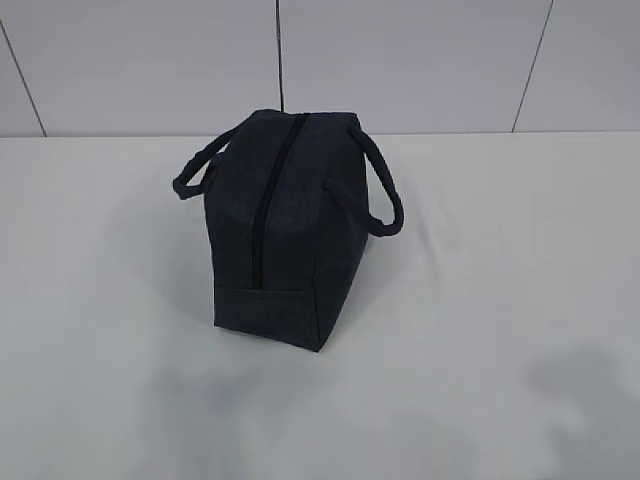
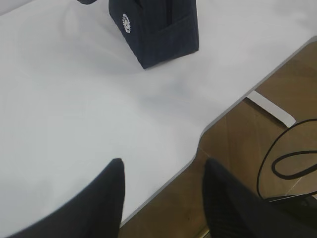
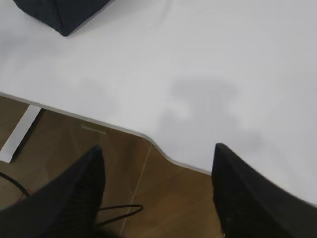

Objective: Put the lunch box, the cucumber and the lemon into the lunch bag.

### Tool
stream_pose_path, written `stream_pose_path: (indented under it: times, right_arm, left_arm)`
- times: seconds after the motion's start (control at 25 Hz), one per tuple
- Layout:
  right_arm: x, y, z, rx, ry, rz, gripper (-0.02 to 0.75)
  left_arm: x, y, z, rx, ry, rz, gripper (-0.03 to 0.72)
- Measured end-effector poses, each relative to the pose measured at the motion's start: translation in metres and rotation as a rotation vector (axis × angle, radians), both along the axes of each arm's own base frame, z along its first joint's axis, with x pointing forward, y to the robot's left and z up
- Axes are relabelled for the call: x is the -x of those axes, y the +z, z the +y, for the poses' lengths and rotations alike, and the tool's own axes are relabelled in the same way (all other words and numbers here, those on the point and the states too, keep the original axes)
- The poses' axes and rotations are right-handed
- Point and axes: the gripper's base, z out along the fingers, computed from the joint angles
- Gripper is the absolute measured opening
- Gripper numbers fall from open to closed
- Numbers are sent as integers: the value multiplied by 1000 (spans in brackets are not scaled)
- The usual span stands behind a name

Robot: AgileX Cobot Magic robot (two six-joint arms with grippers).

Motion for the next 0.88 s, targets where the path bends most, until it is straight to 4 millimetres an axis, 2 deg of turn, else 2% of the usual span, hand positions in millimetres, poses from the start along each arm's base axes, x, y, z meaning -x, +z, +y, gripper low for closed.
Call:
stream_pose_path:
  times: [0.32,0.88]
  right_arm:
    - [17,-2,-2,3,-10,-134,515]
    - [18,-2,-2,6,-8,-142,515]
  left_arm:
    - [-1,-3,0,-6,1,7,372]
    - [1,-2,1,0,9,-7,372]
